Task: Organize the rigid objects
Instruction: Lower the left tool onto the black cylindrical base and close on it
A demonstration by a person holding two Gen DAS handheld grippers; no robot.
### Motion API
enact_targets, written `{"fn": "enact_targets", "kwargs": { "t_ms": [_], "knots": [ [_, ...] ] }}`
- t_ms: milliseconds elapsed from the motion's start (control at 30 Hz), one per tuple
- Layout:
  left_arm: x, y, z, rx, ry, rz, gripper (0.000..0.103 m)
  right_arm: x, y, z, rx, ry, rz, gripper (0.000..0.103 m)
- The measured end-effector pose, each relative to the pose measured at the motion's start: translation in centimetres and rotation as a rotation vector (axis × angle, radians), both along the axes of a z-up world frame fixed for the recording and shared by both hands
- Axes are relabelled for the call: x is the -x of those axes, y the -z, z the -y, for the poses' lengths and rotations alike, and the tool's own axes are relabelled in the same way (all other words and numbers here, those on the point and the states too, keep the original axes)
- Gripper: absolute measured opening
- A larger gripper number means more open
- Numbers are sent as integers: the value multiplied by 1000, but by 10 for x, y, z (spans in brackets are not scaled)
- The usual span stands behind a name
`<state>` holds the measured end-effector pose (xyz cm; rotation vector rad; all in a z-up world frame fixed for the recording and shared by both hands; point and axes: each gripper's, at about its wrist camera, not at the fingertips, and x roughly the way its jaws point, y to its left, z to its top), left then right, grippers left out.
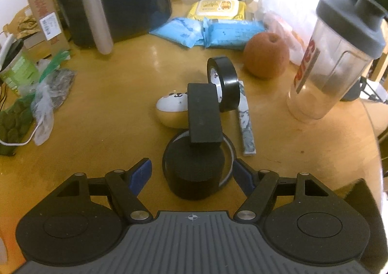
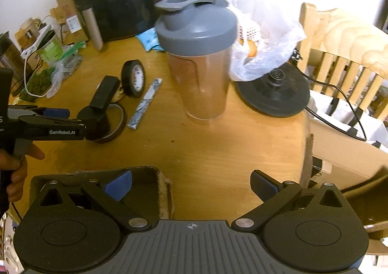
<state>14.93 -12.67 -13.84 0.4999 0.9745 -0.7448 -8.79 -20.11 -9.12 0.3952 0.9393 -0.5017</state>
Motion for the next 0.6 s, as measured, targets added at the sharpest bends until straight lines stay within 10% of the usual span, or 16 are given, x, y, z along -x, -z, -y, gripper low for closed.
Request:
{"fn": "enact_targets", "kwargs": {
  "t_ms": [600],
  "knots": [
    [-11,7,7,-42,14,-51,56,3,0,8,12,52,-10,103]
  ]
}}
